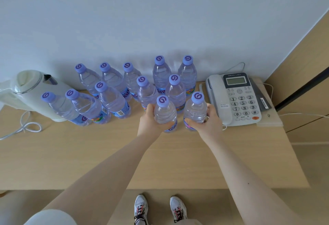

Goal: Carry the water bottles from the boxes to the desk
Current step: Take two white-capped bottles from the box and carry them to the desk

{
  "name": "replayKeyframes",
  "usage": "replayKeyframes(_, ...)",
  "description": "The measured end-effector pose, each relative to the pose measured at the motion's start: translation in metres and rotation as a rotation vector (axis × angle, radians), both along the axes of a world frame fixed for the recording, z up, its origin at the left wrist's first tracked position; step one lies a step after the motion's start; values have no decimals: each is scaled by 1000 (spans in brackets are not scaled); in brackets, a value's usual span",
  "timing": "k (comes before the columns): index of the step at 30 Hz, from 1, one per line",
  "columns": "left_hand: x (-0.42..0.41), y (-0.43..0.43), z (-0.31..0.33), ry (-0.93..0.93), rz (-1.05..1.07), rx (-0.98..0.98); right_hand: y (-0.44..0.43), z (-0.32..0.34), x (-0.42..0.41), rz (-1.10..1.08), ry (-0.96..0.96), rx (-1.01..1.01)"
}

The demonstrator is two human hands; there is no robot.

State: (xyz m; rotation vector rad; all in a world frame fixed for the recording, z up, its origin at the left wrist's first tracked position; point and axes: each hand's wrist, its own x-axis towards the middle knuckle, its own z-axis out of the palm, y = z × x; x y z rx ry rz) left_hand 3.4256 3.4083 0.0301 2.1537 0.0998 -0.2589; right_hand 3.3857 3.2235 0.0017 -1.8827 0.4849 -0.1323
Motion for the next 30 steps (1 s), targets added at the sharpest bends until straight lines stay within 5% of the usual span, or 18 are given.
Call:
replayKeyframes(9, -4, 5, 7, 4, -138, 294, -3, 13, -8, 96, 102, -60)
replayKeyframes(18, -46, 27, 29, 35, -236, 598, -8, 49, -86, 91, 271, -515)
replayKeyframes(24, -102, 25, 49, -17, -510, 730, 9, 76, -170, 145, 386, -812)
replayKeyframes(30, -176, -12, 56, -158, -815, 744, 16, 104, -271, 72, 510, -861)
